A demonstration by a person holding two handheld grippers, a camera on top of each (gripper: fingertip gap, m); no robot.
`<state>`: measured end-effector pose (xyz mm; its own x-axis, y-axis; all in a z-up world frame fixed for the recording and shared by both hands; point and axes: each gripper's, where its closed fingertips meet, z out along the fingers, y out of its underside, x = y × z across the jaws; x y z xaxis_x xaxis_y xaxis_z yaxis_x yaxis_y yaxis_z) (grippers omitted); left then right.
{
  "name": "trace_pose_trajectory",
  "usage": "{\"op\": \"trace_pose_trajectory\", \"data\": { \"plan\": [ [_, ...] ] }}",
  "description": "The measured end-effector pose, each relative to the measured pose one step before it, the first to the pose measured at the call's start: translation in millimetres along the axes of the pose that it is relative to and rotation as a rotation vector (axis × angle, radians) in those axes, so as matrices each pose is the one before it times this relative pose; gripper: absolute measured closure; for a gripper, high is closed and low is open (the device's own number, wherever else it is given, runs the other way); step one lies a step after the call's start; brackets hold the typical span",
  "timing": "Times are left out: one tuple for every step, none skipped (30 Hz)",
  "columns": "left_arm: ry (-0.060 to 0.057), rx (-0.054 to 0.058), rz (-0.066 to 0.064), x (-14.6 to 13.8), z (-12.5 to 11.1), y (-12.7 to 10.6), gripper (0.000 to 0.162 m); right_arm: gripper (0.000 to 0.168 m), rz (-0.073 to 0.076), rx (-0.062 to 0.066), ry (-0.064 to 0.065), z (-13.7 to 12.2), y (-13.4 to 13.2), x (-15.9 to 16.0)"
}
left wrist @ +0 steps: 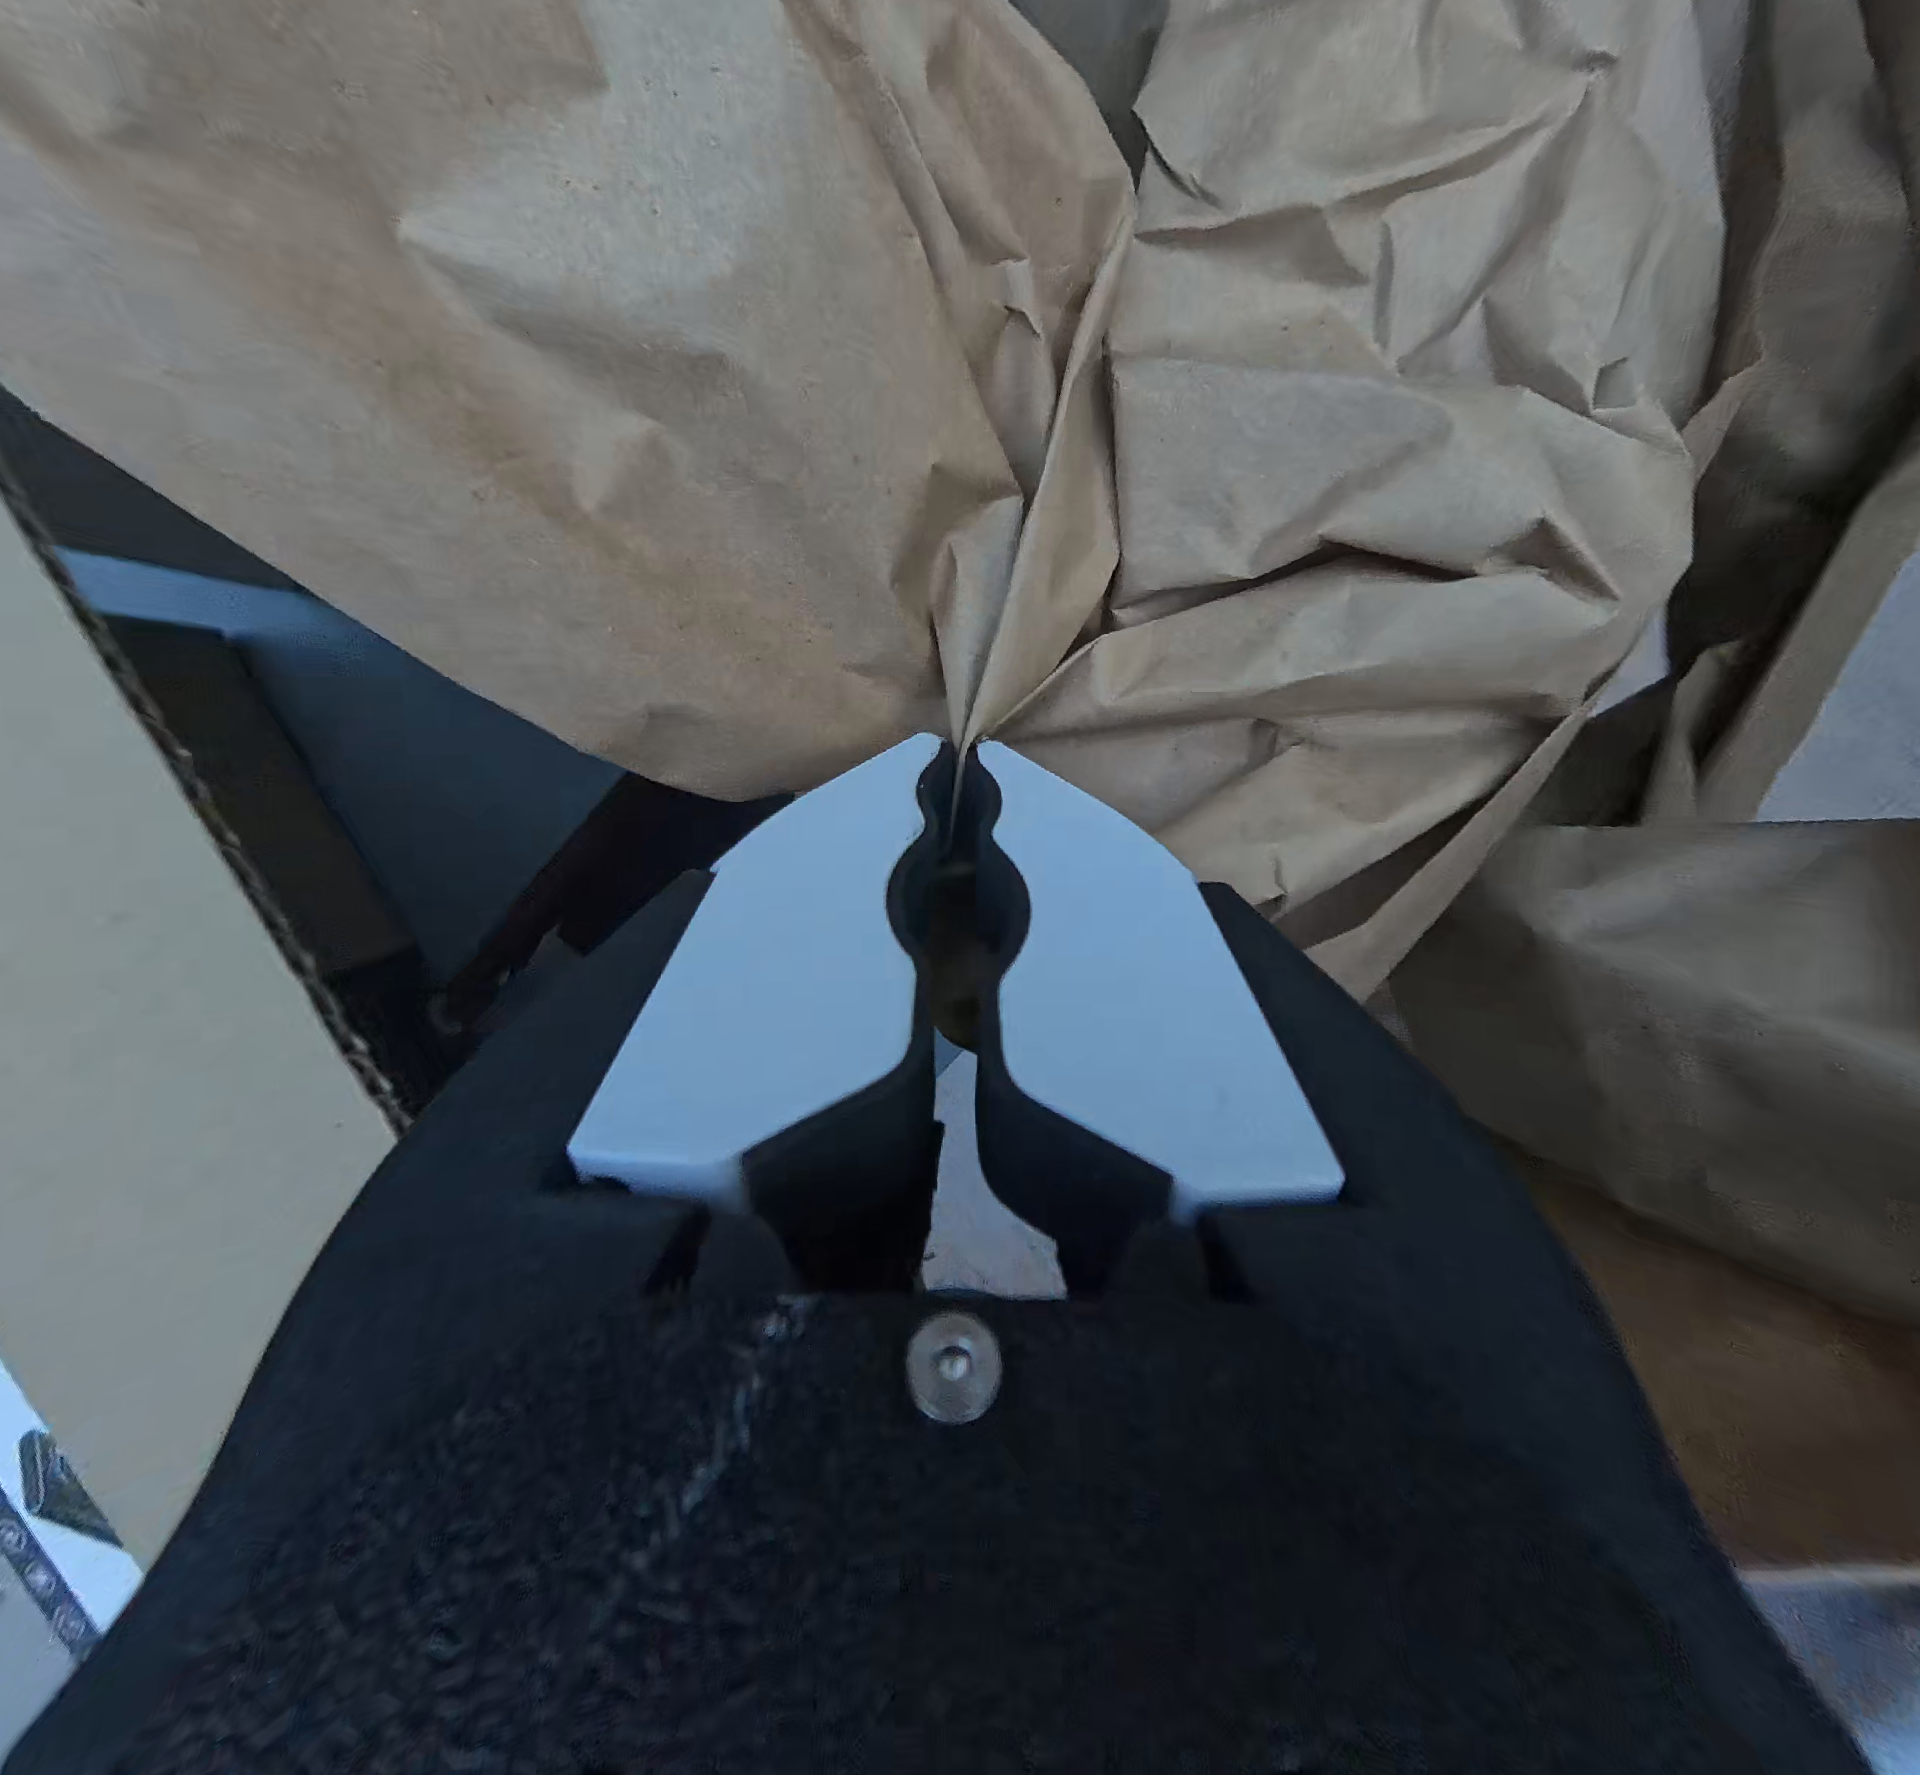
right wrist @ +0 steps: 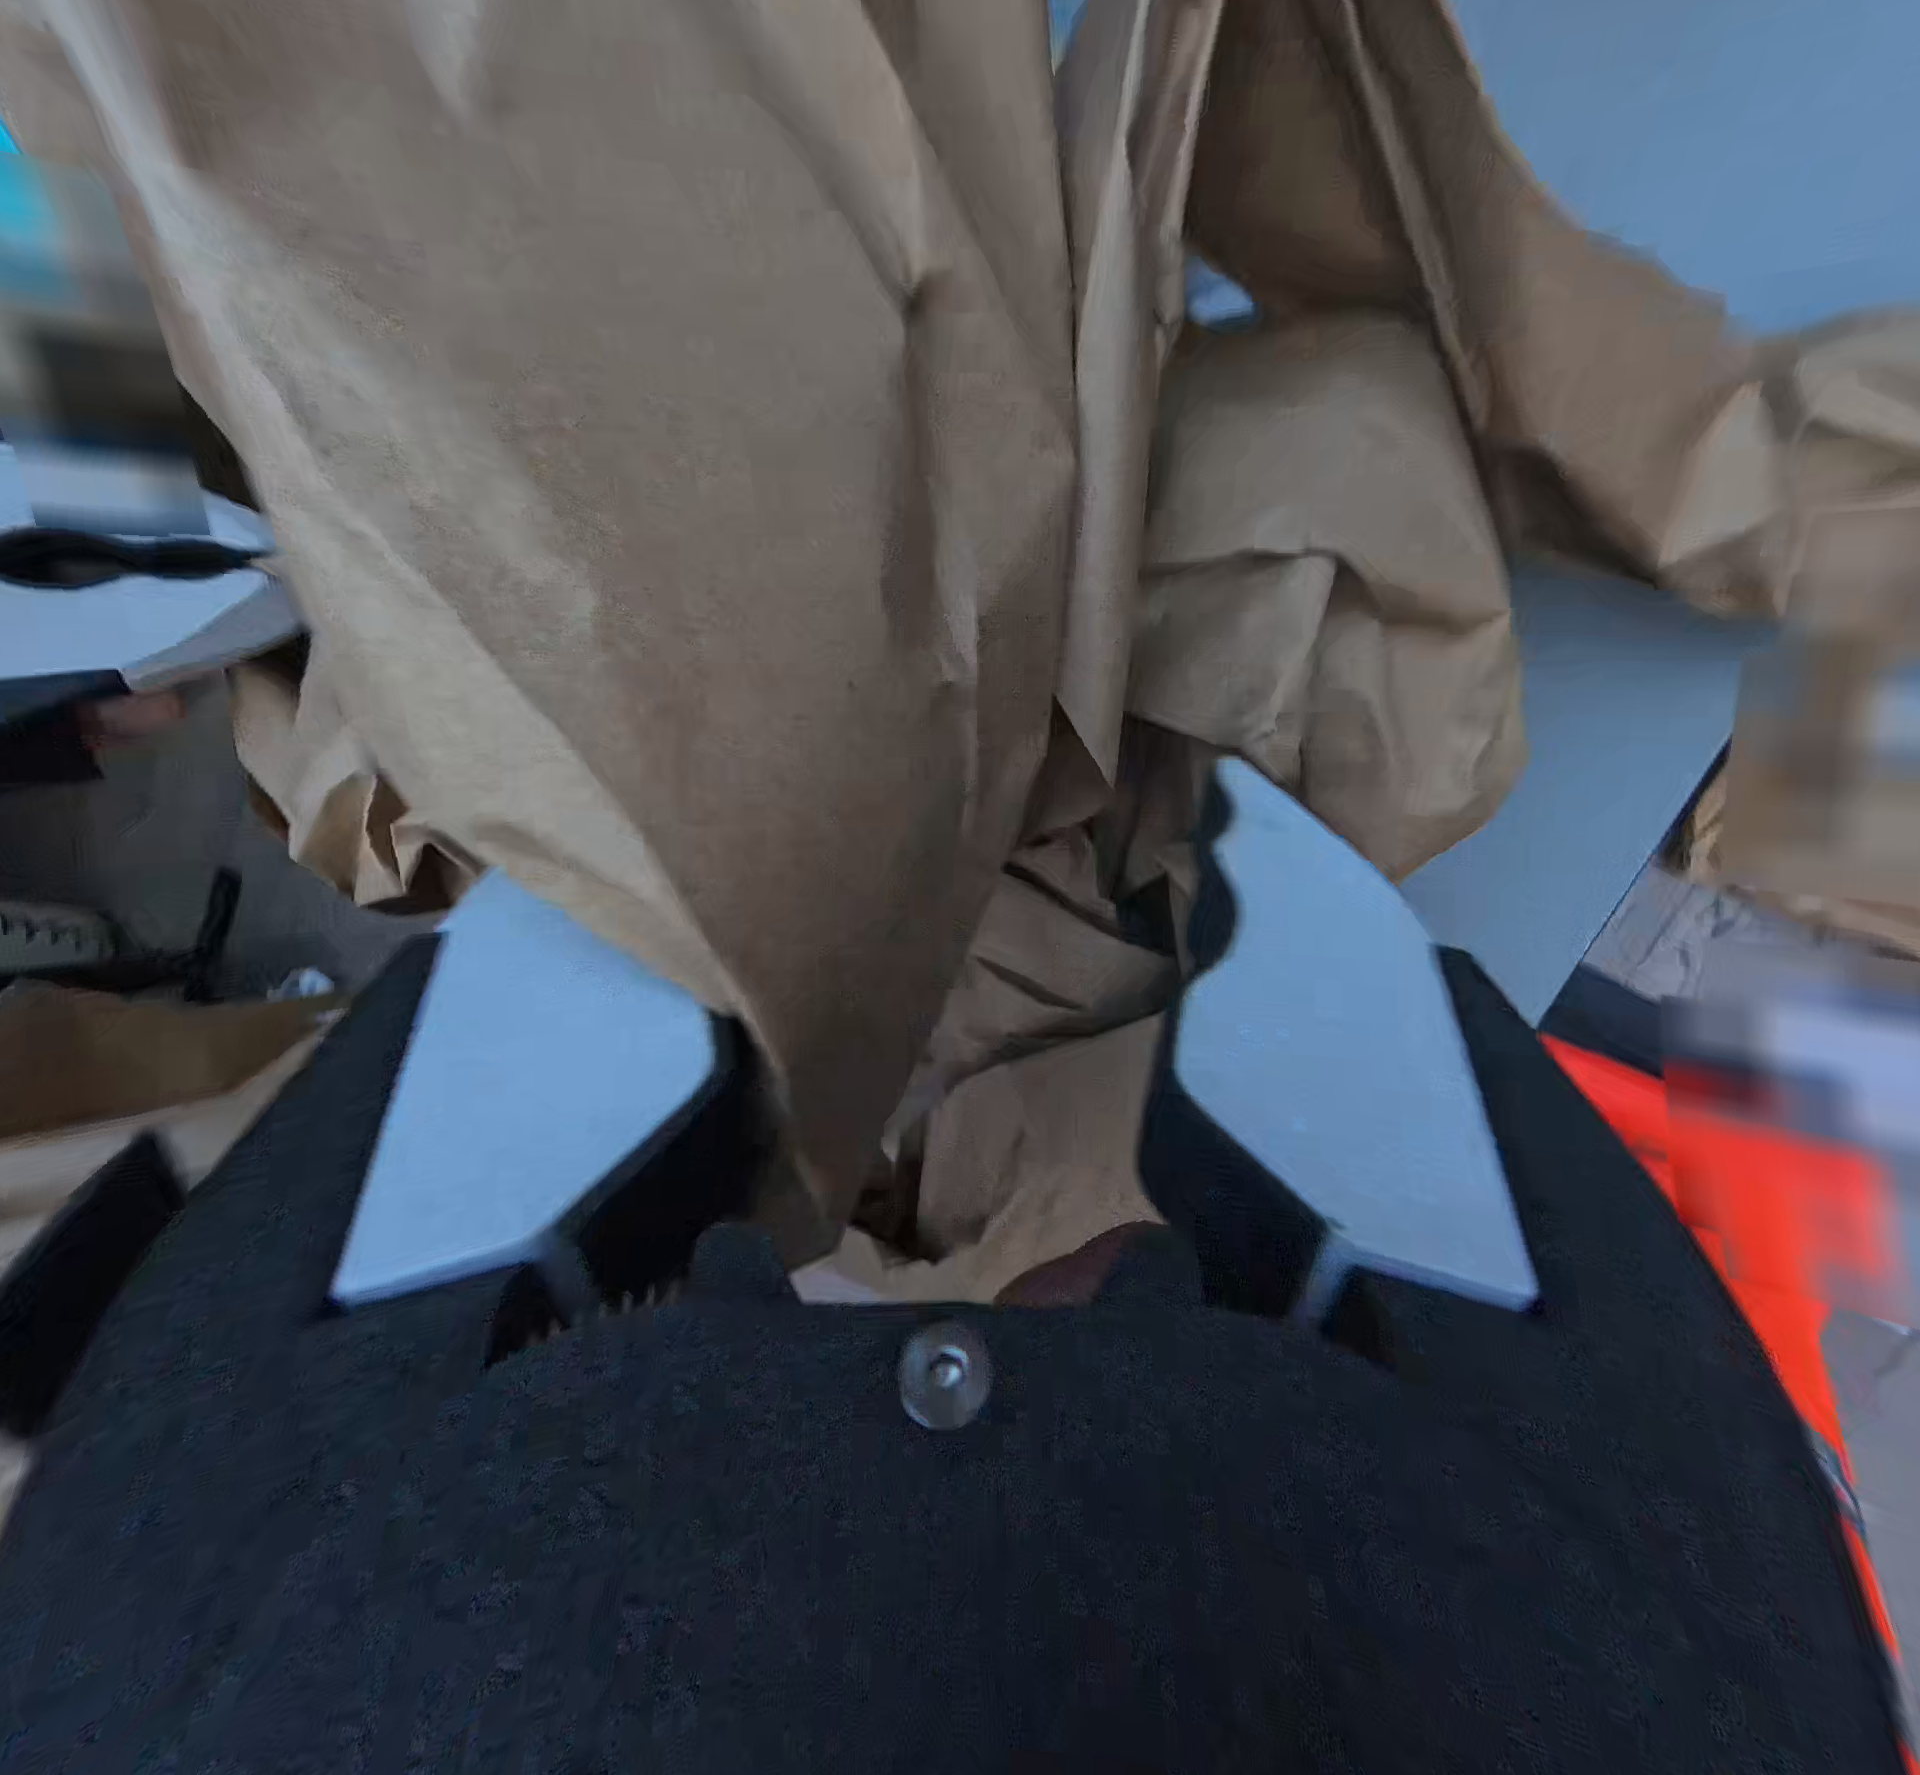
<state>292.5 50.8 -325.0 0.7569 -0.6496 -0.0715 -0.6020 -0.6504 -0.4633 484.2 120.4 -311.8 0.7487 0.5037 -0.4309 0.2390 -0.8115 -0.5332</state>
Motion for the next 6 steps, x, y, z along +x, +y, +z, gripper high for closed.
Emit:
{"op": "trace_pose_trajectory", "data": {
  "plan": [
    [-0.0101,-0.0665,0.0071,-0.65,9.04,14.9,0.161,0.047,-0.008,-0.0912,0.0041,11.99,12.21,4.34],
    [-0.006,-0.0483,0.0042,0.95,8.99,11.05,0.161,0.035,-0.0441,-0.0422,0.0578,5.99,4.0,10.31],
    [0.0073,-0.0229,-0.0068,3.7,7.82,6.79,0.16,0.024,-0.0405,-0.0212,0.0739,3.2,1.58,14.02],
    [0.0182,-0.0313,-0.0105,6.12,8.09,6.95,0.158,0.024,0.0084,-0.0256,0.0417,5.38,3.81,13.18],
    [0.0047,-0.0333,-0.0014,4.65,9.5,6.28,0.156,0.024,0.0618,-0.0341,-0.0193,10.82,5.36,6.91],
    [-0.0204,-0.025,0.0132,1.15,10.4,3.83,0.154,0.023,0.0808,-0.043,-0.0739,15.18,5.55,-1.25]
  ]
}}
